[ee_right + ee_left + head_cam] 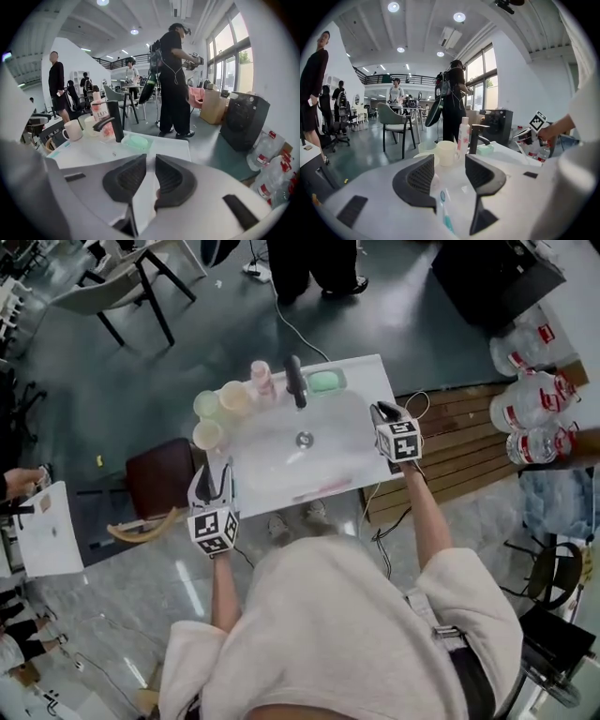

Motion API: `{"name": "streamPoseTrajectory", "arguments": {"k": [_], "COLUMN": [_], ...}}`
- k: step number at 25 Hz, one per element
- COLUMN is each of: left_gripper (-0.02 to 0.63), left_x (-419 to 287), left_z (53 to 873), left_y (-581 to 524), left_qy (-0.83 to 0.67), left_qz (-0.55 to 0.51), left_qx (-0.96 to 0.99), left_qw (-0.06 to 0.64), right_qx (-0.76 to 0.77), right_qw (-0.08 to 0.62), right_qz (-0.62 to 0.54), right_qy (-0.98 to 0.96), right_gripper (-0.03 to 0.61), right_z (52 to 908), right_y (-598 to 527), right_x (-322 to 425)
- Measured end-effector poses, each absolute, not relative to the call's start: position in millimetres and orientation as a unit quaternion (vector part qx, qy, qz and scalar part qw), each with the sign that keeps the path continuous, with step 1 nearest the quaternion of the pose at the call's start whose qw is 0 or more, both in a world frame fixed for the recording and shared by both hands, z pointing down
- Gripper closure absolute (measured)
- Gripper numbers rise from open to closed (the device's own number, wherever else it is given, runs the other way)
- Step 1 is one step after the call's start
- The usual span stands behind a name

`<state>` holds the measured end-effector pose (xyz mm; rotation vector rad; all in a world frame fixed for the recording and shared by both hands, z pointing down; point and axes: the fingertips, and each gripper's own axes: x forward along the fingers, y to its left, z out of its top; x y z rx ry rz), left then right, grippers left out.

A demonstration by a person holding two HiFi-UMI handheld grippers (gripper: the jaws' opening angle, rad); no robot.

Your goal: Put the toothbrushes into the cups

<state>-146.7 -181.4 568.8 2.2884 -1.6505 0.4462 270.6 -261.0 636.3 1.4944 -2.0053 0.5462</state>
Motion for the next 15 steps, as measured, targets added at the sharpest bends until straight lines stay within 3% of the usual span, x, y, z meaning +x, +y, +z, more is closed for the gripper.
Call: {"name": "streamPoseTrajectory", "arguments": {"k": [15], "left_gripper": [0.413], "left_x": [-149.0], "left_z": [556.3], "left_y": [-180.7], "left_qy": [-0.565], "left_qz": [0.14], "left_qx": [0.803], "left_qw": [0.131], "right_qx": [0.573], "right_qw": [0.179], "right_qz": [0.133], "right_qy": [-0.789], "right_gripper": [0.522], "right_z": [536.0], "right_y": [-230.1], "right_x": [230.0]}}
